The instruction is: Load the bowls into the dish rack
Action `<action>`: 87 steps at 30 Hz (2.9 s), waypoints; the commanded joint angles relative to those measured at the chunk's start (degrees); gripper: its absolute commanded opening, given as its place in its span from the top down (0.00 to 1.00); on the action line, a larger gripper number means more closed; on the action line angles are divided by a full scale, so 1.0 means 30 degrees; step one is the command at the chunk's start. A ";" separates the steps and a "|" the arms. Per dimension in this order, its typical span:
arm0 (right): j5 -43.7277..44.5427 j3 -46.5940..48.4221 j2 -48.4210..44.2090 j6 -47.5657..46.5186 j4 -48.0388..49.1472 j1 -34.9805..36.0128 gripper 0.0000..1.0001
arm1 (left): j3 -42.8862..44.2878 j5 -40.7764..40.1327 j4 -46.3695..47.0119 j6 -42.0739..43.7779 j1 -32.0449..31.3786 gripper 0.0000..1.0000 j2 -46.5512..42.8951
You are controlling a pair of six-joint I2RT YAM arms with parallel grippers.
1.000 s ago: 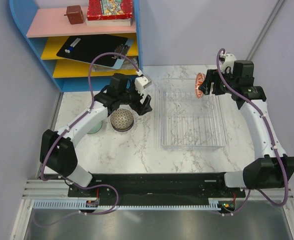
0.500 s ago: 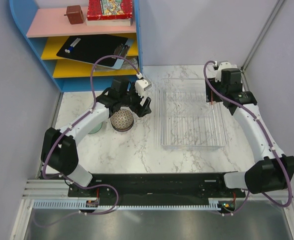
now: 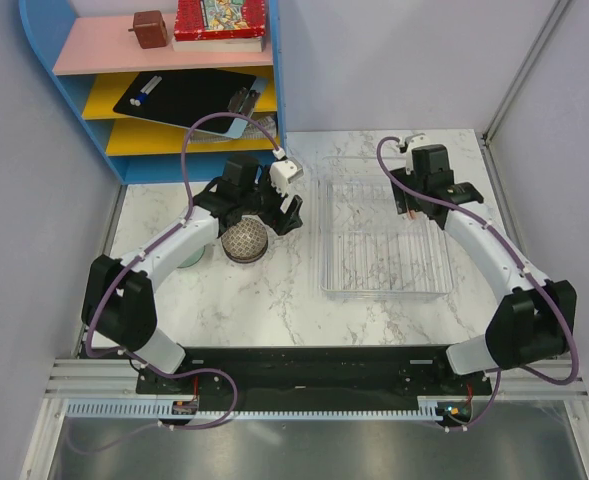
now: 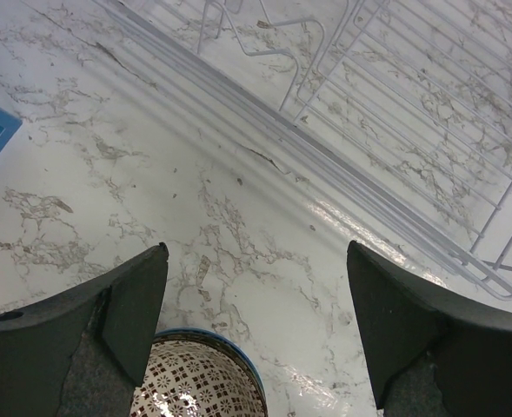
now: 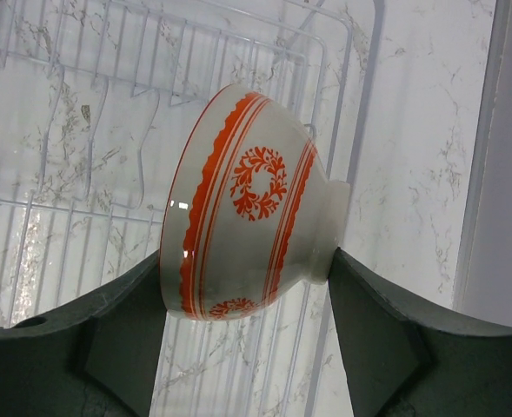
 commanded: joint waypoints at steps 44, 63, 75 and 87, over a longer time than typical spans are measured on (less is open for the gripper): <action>-0.0462 0.1125 0.4828 -0.1376 0.2330 0.0708 0.89 | -0.0445 -0.0196 0.0642 0.0447 -0.0038 0.11 -0.1624; -0.0696 0.1270 0.4770 -0.1257 0.0926 0.0767 0.31 | -0.0474 -0.0868 0.0203 0.0740 -0.0038 0.11 -0.2181; 0.0357 0.2267 0.1988 -0.2254 -0.0599 0.0767 0.02 | -0.0298 -0.3033 -0.0852 0.0828 -0.0009 0.10 -0.2299; 0.4777 0.0423 -0.0212 -0.2284 0.1889 -0.0403 0.03 | -0.1876 -0.5117 -0.2052 0.1090 0.4265 0.09 -0.3936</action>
